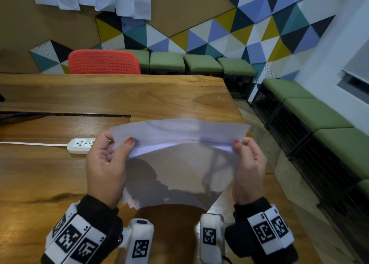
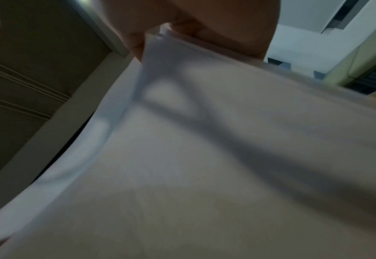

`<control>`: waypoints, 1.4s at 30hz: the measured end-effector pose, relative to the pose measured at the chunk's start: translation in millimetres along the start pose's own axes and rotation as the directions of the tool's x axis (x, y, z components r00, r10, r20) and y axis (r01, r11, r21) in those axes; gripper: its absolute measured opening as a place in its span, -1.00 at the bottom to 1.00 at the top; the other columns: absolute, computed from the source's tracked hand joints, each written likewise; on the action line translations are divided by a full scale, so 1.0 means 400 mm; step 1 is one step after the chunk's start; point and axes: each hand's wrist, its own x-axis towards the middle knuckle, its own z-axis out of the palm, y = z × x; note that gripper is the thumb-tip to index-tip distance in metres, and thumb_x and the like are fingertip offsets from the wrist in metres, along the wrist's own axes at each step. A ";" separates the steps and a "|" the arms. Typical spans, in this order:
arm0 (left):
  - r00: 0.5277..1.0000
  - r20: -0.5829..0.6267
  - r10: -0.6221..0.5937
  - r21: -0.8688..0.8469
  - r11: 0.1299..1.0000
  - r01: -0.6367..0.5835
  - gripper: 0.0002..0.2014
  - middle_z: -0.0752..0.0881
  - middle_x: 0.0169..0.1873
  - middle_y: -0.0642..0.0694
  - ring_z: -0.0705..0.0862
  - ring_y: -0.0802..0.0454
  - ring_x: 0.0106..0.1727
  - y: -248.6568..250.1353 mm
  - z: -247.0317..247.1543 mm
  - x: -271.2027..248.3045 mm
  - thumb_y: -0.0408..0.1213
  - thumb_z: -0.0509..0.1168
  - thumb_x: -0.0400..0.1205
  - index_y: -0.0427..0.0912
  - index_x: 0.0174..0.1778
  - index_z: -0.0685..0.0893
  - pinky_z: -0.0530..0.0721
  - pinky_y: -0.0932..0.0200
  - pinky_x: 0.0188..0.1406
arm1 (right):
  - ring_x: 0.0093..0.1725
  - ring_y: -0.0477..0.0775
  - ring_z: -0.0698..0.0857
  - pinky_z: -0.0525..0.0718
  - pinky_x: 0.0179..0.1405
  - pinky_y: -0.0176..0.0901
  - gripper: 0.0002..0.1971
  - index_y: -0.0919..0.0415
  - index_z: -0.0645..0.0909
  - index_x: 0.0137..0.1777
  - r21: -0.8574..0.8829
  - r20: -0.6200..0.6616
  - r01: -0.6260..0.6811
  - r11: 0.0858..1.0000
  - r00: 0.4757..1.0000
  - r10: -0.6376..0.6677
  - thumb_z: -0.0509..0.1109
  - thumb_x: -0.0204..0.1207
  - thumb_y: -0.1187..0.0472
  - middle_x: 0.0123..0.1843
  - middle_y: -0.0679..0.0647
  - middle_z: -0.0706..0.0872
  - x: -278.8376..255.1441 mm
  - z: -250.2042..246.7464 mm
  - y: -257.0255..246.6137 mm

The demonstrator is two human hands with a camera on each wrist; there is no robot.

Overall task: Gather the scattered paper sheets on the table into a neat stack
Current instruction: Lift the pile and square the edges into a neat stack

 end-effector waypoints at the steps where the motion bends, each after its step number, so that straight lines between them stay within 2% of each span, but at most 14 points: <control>1: 1.000 -0.003 0.016 -0.001 1.000 -0.016 -0.91 0.80 -0.38 0.17 0.73 0.26 -0.31 0.010 0.003 0.002 -0.18 0.31 0.54 -0.09 -0.13 0.58 0.69 0.38 -0.35 | -0.39 -0.09 0.53 0.49 -0.39 -0.29 -0.78 0.06 0.49 -0.45 0.003 -0.005 0.012 1.000 1.000 -0.012 0.23 0.42 0.21 -0.49 -0.15 0.57 -0.002 0.000 -0.003; 4: 0.997 -0.033 0.067 0.047 0.997 -0.066 -0.54 0.75 -0.33 0.16 0.69 0.07 -0.21 0.023 0.002 0.010 0.35 0.36 0.27 0.06 -0.16 0.61 0.65 0.09 -0.17 | -0.26 0.12 0.56 0.54 -0.19 -0.07 -0.75 0.11 0.53 -0.34 0.004 -0.016 0.047 0.999 0.999 -0.047 0.27 0.41 -0.06 -0.33 0.09 0.59 0.000 0.011 -0.024; 6: 0.995 -0.061 0.077 0.038 0.996 -0.074 -0.51 0.70 -0.32 0.12 0.65 -0.13 -0.16 0.026 0.005 0.017 0.44 0.31 0.24 0.09 -0.24 0.64 0.60 -0.04 -0.10 | -0.28 0.13 0.56 0.55 -0.23 -0.09 -0.67 0.12 0.55 -0.32 -0.015 -0.045 0.050 0.999 0.998 -0.050 0.30 0.37 -0.17 -0.34 0.12 0.59 0.012 0.021 -0.035; 7: 0.994 -0.076 0.075 0.037 0.997 -0.072 -0.53 0.69 -0.33 0.09 0.66 -0.15 -0.16 0.027 0.008 0.019 0.43 0.30 0.26 0.09 -0.28 0.65 0.61 -0.03 -0.08 | -0.32 0.06 0.57 0.56 -0.27 -0.18 -0.69 0.10 0.55 -0.35 -0.030 -0.066 0.050 0.998 0.996 -0.052 0.34 0.38 -0.14 -0.39 0.04 0.59 0.019 0.023 -0.035; 9: 0.993 -0.098 0.064 0.063 0.996 -0.058 -0.66 0.73 -0.43 0.13 0.69 0.16 -0.27 0.028 0.012 0.018 0.28 0.33 0.36 0.07 -0.33 0.62 0.65 0.27 -0.14 | -0.38 -0.16 0.57 0.55 -0.33 -0.42 -0.79 0.08 0.58 -0.40 -0.053 -0.100 0.040 0.998 0.994 -0.045 0.42 0.43 0.08 -0.48 -0.12 0.62 0.030 0.021 -0.027; 11: 0.994 -0.100 0.048 0.078 0.996 -0.040 -0.87 0.73 -0.50 0.25 0.66 0.36 -0.37 0.020 0.009 0.017 -0.07 0.32 0.50 0.01 -0.31 0.59 0.59 0.53 -0.28 | -0.36 -0.23 0.59 0.54 -0.32 -0.49 -0.83 0.10 0.62 -0.42 -0.050 -0.116 -0.002 0.999 0.993 -0.004 0.42 0.39 0.21 -0.49 -0.16 0.66 0.029 0.015 -0.013; 13: 0.993 -0.111 0.046 0.081 0.996 -0.038 -0.89 0.73 -0.50 0.29 0.65 0.40 -0.38 0.016 0.008 0.013 -0.26 0.28 0.54 -0.02 -0.30 0.58 0.57 0.58 -0.32 | -0.36 -0.27 0.60 0.54 -0.32 -0.52 -0.88 0.12 0.62 -0.41 -0.012 -0.121 -0.028 1.000 0.992 0.027 0.35 0.33 0.19 -0.48 -0.16 0.68 0.021 0.011 -0.005; 17: 0.995 -0.093 0.035 0.036 0.999 -0.032 -0.87 0.75 -0.44 0.25 0.68 0.34 -0.34 0.024 0.008 0.008 -0.06 0.33 0.37 0.03 -0.24 0.57 0.63 0.50 -0.29 | -0.35 -0.29 0.60 0.53 -0.31 -0.55 -0.90 0.06 0.61 -0.37 -0.023 -0.109 -0.010 1.000 0.994 0.007 0.35 0.35 0.15 -0.43 -0.15 0.67 0.014 0.017 -0.006; 23: 0.990 -0.139 0.010 0.065 0.998 0.000 -0.79 0.76 -0.45 0.27 0.68 0.39 -0.34 0.001 -0.007 0.011 -0.43 0.30 0.55 0.03 -0.22 0.57 0.63 0.52 -0.29 | -0.24 0.03 0.60 0.55 -0.19 -0.11 -0.85 0.04 0.63 -0.41 -0.010 -0.112 -0.100 0.995 0.989 0.098 0.36 0.33 0.03 -0.40 -0.11 0.66 0.003 0.013 0.017; 28: 0.986 -0.162 -0.033 0.050 0.998 0.041 -0.89 0.71 -0.38 0.13 0.64 0.36 -0.34 -0.001 -0.014 0.011 -0.23 0.36 0.41 0.08 -0.23 0.60 0.62 0.44 -0.37 | -0.31 -0.12 0.60 0.56 -0.33 -0.28 -0.85 0.09 0.60 -0.39 -0.032 -0.110 -0.100 0.994 0.989 0.096 0.35 0.34 0.06 -0.44 -0.14 0.67 -0.001 0.022 0.015; 33: 0.982 -0.171 -0.077 0.004 0.997 0.079 -0.87 0.76 -0.47 0.24 0.67 0.38 -0.39 0.009 -0.010 0.013 -0.30 0.24 0.57 0.05 -0.23 0.59 0.64 0.39 -0.41 | -0.19 -0.01 0.63 0.56 -0.07 -0.03 -0.81 0.05 0.64 -0.39 -0.048 -0.083 -0.069 0.996 0.994 0.065 0.30 0.39 0.06 -0.41 -0.17 0.68 -0.006 0.028 0.017; 38: 0.986 -0.147 -0.081 0.021 0.996 0.085 -0.78 0.73 -0.53 0.25 0.65 0.39 -0.44 -0.002 -0.013 0.024 -0.46 0.27 0.55 -0.02 -0.28 0.59 0.59 0.53 -0.43 | -0.38 -0.24 0.61 0.55 -0.38 -0.34 -0.84 0.14 0.60 -0.38 -0.042 -0.047 -0.057 0.997 0.997 0.055 0.30 0.36 0.11 -0.47 -0.20 0.67 -0.007 0.026 0.009; 40: 0.986 -0.144 -0.086 0.009 0.996 0.089 -0.78 0.74 -0.51 0.23 0.66 0.36 -0.39 -0.006 -0.020 0.027 -0.45 0.24 0.56 0.00 -0.26 0.59 0.63 0.46 -0.38 | -0.33 -0.19 0.60 0.54 -0.31 -0.25 -0.84 0.11 0.61 -0.38 -0.049 -0.052 -0.051 0.997 0.997 0.048 0.30 0.37 0.11 -0.45 -0.21 0.68 -0.006 0.023 0.013; 42: 0.985 -0.139 -0.103 -0.047 0.994 0.097 -0.89 0.73 -0.46 0.20 0.66 0.26 -0.31 0.002 -0.021 0.025 -0.24 0.25 0.57 0.06 -0.24 0.60 0.63 0.27 -0.30 | -0.28 -0.12 0.60 0.54 -0.22 -0.14 -0.83 0.07 0.61 -0.37 -0.048 -0.049 -0.040 0.998 0.998 0.038 0.30 0.39 0.07 -0.43 -0.22 0.68 -0.010 0.026 0.018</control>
